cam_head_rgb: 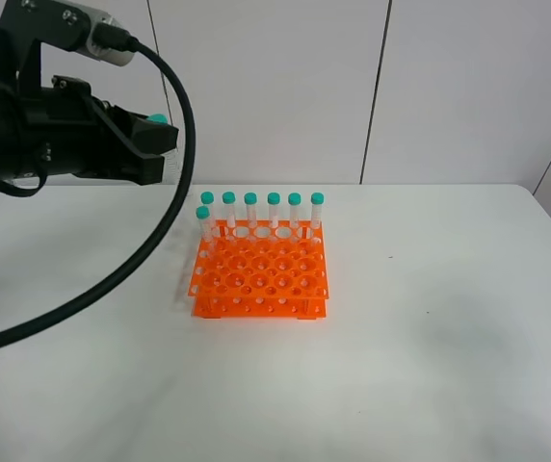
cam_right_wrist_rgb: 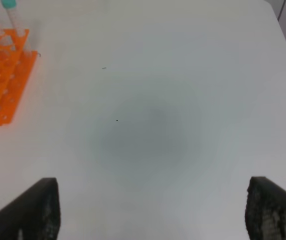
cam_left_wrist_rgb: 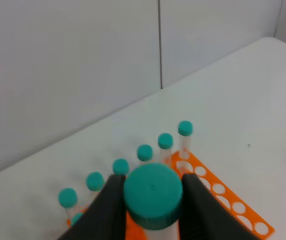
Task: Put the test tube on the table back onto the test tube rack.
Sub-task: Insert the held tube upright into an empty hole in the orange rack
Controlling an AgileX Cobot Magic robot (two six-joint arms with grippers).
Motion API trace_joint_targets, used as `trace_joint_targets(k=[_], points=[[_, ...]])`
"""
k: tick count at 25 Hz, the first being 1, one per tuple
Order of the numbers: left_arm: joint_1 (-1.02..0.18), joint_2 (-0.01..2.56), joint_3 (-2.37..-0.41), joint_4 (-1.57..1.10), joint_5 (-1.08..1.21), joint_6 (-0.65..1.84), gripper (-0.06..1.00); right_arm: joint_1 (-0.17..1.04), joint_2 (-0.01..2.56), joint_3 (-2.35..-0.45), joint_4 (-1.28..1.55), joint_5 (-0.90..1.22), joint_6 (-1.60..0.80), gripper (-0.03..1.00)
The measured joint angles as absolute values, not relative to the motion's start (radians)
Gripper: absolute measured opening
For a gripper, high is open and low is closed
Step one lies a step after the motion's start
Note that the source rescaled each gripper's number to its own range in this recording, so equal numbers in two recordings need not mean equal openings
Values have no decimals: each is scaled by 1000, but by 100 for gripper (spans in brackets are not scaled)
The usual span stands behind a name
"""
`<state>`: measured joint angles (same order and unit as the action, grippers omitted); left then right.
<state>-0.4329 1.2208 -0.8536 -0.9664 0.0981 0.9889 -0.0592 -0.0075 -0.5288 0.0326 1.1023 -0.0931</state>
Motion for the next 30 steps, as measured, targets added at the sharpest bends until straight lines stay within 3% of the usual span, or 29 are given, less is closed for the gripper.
trace_joint_targets(k=[11,21,30], points=[[-431,1341,-954,-931,10,1037,0,-59,-8,-529,33,1102,-93,95],[-486,1479,-967,-279,-174,229,0,-59,-8,-529,33,1102,-93,95],[-487,1647,-972,-148,-273,80,0,-59,-8,-529,33,1102,-93,95]])
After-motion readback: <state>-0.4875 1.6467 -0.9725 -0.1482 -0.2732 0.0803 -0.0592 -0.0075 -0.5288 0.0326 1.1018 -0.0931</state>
